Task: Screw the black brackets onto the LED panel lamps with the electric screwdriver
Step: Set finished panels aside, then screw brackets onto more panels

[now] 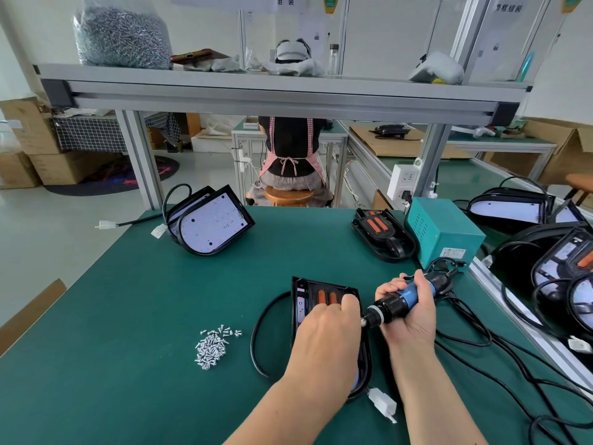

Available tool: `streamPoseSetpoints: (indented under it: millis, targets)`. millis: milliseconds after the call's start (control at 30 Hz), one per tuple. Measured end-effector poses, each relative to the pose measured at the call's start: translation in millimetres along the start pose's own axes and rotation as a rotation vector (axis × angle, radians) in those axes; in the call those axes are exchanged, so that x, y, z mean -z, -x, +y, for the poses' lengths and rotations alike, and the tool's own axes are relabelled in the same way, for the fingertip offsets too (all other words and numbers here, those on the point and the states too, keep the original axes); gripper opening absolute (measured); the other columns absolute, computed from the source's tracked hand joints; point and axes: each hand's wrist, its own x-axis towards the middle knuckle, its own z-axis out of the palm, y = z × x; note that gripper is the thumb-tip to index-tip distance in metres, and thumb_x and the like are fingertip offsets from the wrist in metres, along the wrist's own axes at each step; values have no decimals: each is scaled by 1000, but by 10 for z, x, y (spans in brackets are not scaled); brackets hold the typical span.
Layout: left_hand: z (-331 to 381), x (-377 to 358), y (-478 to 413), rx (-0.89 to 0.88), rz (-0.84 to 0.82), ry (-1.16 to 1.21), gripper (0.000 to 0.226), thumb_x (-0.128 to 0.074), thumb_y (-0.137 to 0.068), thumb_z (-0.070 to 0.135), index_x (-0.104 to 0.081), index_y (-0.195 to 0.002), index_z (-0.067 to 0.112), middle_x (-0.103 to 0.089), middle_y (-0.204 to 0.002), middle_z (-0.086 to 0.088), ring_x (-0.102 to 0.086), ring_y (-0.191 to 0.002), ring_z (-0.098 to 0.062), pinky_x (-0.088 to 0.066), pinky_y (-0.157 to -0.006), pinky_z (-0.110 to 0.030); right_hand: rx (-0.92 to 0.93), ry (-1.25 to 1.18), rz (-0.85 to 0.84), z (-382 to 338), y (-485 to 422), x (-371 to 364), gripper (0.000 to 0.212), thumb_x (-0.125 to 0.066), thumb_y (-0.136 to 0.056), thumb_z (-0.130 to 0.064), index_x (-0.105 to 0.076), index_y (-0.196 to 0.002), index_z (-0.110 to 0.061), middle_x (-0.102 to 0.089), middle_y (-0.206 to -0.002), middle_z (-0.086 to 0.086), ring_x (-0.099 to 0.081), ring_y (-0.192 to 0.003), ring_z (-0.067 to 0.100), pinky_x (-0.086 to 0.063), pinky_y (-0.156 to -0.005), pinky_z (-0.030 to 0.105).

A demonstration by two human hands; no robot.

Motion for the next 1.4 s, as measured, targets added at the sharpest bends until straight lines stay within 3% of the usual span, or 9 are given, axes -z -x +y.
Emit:
streamPoseSetpoints:
  millis: [133,300,567,733,967,1067,1167,1267,1400]
  targets:
    - [57,53,25,-99,27,-189,40,-49,-29,7,-52,-65,23,-45,-45,9,-45,-41,-7,-17,-48,-21,-3,13,7,16,-1,-9,21,-61,-98,-29,-49,-91,-13,-46,-73,-4,-45,-60,5,-44,-56,17]
    - [16,-1,-15,-58,-37,-52,46,-23,-54,0,-27,-97,17,-45,-83,-2,-38,-78,-21,-24,-63,-28,-9,12,5,17,-4,-11,22,-62,-98,-30,-49,-91,-13,-46,-74,-4,-45,-60,5,-45,-55,17]
    - [-9,20,-8,-65,-98,-30,47,-21,-53,0,-32,-96,15,-38,-76,0,-38,-75,-22,-12,-49,-21,4,25,1,15,-9,1,23,-62,-98,-30,-49,-92,-12,-46,-74,-3,-47,-59,5,-46,-55,17]
    - [-38,-13,-17,25,-70,-40,37,-40,-77,-9,-26,-96,19,-38,-81,2,-34,-77,-22,-26,-61,-30,-3,23,-7,7,-14,2,24,-61,-98,-30,-49,-90,-11,-46,-74,-3,-48,-55,5,-45,-55,16]
    - [-144,-125,19,15,45,104,21,-58,-93,28,-39,-99,21,-44,-89,8,-38,-86,-18,-30,-77,-26,1,25,-11,13,-11,10,24,-61,-99,-30,-49,-91,-11,-47,-71,-2,-50,-51,7,-47,-54,17]
    - [-244,-138,7,129,232,255,29,-67,-86,37,-58,-107,20,-54,-100,8,-45,-97,-16,-37,-89,-27,0,23,-21,5,-16,16,24,-60,-99,-30,-49,-89,-11,-46,-73,-3,-50,-52,6,-46,-54,17]
    - [-453,-143,-22,326,401,354,39,-73,-84,39,-60,-114,18,-51,-110,5,-43,-107,-17,-38,-96,-29,4,21,-20,9,-20,20,22,-61,-98,-27,-49,-88,-12,-47,-73,-2,-50,-52,6,-47,-52,17]
    - [-642,-176,-16,519,353,482,48,-70,-84,45,-55,-121,19,-46,-117,4,-46,-114,-17,-41,-99,-33,16,29,-16,20,-22,11,22,-62,-98,-26,-49,-88,-11,-48,-72,-2,-51,-50,6,-47,-51,18]
    - [-732,-239,10,617,179,582,48,-71,-84,47,-52,-121,23,-52,-112,4,-56,-98,-14,-46,-86,-32,21,34,-23,26,-31,19,22,-63,-97,-26,-48,-90,-11,-48,-70,-1,-51,-49,7,-48,-51,19]
